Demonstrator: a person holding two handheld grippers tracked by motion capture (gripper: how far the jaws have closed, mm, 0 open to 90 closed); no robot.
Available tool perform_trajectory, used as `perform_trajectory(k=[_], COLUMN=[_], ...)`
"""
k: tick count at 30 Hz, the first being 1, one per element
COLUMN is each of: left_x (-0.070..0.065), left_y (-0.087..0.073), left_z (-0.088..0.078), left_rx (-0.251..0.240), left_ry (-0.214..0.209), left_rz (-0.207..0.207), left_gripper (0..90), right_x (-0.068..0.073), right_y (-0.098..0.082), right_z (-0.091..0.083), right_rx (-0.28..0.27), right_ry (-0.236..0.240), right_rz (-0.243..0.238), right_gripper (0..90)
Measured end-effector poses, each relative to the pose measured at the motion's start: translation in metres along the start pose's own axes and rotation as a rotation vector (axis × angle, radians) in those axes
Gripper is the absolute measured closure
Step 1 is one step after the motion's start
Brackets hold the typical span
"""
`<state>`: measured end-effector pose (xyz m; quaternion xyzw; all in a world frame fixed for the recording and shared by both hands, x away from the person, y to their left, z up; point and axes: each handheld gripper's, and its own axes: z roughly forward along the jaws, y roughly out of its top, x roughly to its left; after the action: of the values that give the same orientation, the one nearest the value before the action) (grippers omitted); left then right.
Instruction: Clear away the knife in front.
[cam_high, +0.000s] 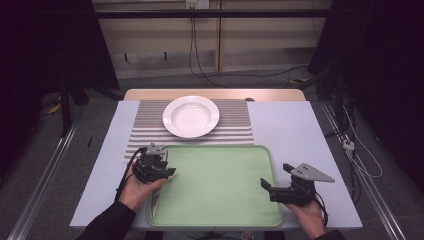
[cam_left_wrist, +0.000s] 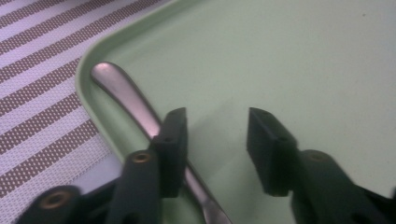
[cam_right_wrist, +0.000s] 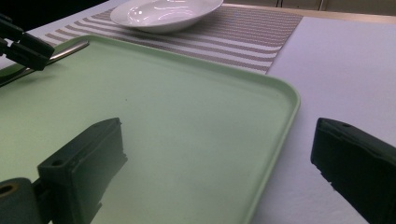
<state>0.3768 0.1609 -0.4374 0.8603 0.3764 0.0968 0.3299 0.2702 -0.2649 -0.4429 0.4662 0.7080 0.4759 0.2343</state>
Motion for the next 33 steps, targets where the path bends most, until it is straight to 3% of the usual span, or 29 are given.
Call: perform_trajectory(k=[6,9,12,16,19,21,22,25,33], left_x=[0.002,0.001,0.003,0.0,0.0,0.002,0.002,0.0,-0.004], left_y=[0.001,0.002,0.002,0.002,0.005,0.007,0.007,0.006,-0.001], left_z=[0.001,0.001,-0.002,-0.004,-0.009,-0.014,-0.017,-0.022,-0.037], left_rx=[-0.022,-0.047,-0.056,-0.076,-0.124,-0.129,-0.168,-0.219,-0.273], left_ry=[-0.028,-0.035,-0.053,-0.014,-0.006,-0.01,-0.01,0.037,0.04], left_rz=[-0.009,-0.033,-0.017,-0.013,-0.033,-0.027,-0.039,-0.003,0.016], left_gripper=[30.4,18.1,5.6,6.6,7.2,6.9,6.7,6.6,5.9], right_x=[0.0,0.0,0.0,-0.001,-0.001,-0.001,-0.001,-0.001,-0.003], right_y=[0.0,0.0,0.0,0.0,0.0,0.0,0.0,0.0,-0.001], right_z=[0.0,0.0,0.0,0.0,0.001,0.001,0.001,0.001,0.0], right_rx=[0.0,-0.001,0.0,0.0,0.0,0.001,0.001,0.0,0.001], right_ry=[0.0,0.0,0.002,0.002,0.002,0.001,0.001,-0.001,-0.005], right_rz=[0.0,0.001,0.001,0.002,0.005,0.007,0.008,0.01,0.016], right_gripper=[2.6,2.6,2.6,2.7,2.7,2.7,2.7,2.7,2.7])
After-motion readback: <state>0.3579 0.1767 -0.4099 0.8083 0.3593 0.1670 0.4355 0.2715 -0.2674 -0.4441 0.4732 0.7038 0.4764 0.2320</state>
